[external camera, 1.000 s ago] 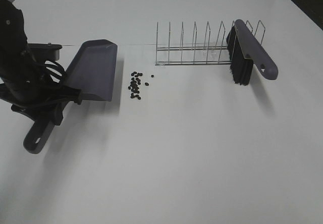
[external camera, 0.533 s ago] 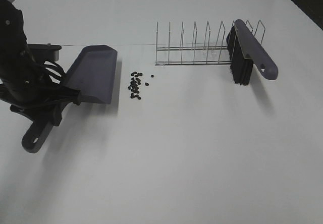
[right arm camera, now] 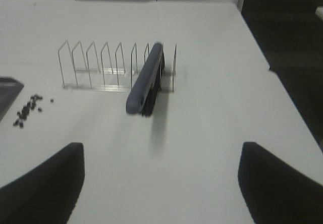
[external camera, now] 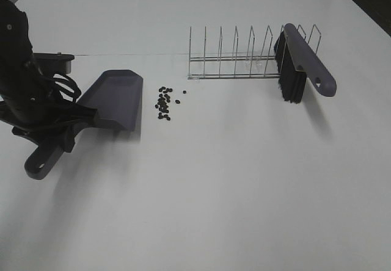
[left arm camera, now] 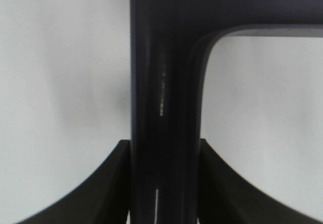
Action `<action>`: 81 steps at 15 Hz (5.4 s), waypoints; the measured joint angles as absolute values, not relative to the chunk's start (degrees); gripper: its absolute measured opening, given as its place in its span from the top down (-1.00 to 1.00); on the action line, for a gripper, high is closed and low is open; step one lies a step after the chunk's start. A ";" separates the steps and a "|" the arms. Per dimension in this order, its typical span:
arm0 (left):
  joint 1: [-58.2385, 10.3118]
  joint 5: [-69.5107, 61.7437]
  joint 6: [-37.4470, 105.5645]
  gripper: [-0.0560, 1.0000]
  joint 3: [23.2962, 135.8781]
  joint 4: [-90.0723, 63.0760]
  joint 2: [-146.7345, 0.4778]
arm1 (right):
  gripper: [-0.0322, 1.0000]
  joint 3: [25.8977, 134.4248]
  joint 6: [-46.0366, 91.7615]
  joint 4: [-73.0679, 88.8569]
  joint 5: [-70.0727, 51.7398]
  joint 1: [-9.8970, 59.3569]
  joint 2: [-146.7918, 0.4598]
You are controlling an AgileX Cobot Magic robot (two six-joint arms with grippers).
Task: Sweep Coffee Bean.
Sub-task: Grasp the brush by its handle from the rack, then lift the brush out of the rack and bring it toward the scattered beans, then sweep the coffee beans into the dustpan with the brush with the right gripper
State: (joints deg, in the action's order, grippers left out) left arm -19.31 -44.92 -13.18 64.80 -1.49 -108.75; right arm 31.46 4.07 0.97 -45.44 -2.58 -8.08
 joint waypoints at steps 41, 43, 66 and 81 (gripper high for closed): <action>-19.31 -44.52 -13.01 0.28 64.80 -1.49 -108.75 | 0.13 127.48 3.44 0.69 -55.75 2.18 -143.24; -19.31 -44.52 -13.01 0.29 64.80 -1.49 -108.75 | 0.37 127.54 3.38 0.46 -55.69 2.18 -143.98; -19.31 -44.29 -10.49 0.29 64.80 -7.56 -115.57 | 0.39 107.03 4.58 5.96 -69.96 2.86 -115.51; -22.69 -50.48 -12.43 0.29 71.91 -6.59 -121.81 | 0.39 106.05 -10.94 -10.43 -61.25 23.43 -132.01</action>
